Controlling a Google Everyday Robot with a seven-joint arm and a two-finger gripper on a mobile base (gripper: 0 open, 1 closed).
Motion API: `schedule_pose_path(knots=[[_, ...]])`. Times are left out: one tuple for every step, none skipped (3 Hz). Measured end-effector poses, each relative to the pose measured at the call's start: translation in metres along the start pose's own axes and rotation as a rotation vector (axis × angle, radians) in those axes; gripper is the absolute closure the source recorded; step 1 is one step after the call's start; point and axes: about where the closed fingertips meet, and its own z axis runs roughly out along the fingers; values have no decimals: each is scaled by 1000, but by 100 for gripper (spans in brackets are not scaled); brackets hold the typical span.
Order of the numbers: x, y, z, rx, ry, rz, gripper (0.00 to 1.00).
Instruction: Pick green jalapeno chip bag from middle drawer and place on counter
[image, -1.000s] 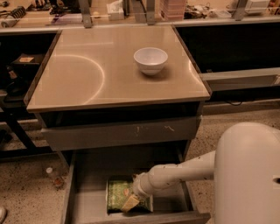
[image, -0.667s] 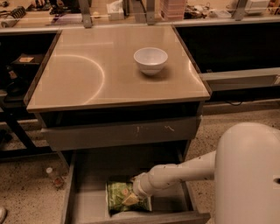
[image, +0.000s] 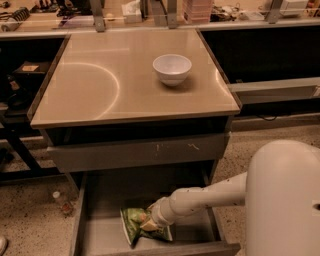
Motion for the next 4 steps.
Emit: schedule_pose_path(knots=[[-4,1,-5,0,0,0,100],[-16,8,-26,28,31,50,100],[-40,19,-66,53,66,89,100],[-65,30,-100,70,102,97,100]])
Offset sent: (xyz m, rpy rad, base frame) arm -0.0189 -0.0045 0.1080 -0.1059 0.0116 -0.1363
